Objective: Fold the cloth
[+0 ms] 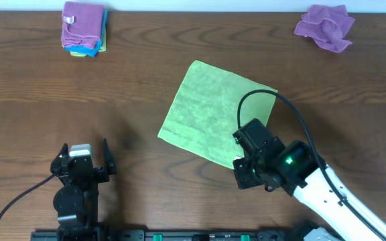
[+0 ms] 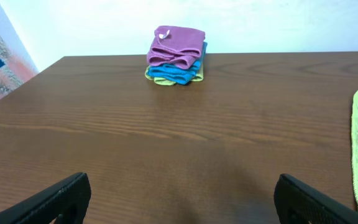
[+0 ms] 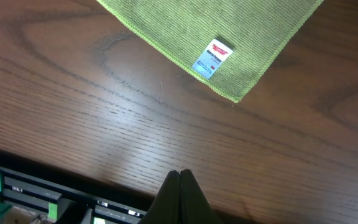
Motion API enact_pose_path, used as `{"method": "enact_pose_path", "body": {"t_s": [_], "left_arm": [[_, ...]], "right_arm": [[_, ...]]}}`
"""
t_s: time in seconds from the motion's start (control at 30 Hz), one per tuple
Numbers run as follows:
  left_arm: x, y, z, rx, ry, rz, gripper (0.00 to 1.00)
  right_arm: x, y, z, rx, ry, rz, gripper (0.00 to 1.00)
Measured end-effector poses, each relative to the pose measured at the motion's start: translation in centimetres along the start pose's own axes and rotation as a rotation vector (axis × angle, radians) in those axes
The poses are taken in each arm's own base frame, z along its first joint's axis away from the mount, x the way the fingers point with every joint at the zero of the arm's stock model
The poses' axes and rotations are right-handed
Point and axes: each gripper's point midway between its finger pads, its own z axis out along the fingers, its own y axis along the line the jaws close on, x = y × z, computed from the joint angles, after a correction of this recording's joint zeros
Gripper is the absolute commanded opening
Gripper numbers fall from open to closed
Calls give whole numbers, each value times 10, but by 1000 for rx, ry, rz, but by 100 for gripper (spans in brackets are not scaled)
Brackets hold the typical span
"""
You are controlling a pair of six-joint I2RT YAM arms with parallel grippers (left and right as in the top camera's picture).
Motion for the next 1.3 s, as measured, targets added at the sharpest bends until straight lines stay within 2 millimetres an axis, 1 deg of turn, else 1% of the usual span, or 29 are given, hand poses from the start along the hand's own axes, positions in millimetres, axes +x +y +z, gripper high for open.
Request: {"method": "enact_pose_path", "body": {"t_s": [0.17,0.2,0.23,0.27,0.3,0.33,0.37,0.4,0.53,0.9,1.3], "left_arm": [[0,0,0,0,0,0,95],[0,0,0,0,0,0,95],[0,0,0,0,0,0,95],[0,0,0,0,0,0,95],[0,0,0,0,0,0,95],[0,0,0,0,0,0,95],[0,0,0,0,0,0,95],[0,0,0,0,0,0,95],[0,0,0,0,0,0,95],[0,0,0,0,0,0,95],[0,0,0,0,0,0,95]], "right_arm": [[3,-1,0,6,13,1,2],[3,-1,0,6,14,1,3],[3,-1,0,5,14,1,8],[3,-1,0,5,14,3,17],[3,-1,0,5,13,7,37],[2,-1,0,2,10,2,65],[1,0,0,-1,3,0,88],[-2,1,0,-5,-7,-1,99],[-9,3,0,-10,-37,-3,99],[-13,-3,0,23,-58,-2,99],[-13,-3,0,27,-60,-2,99]]}}
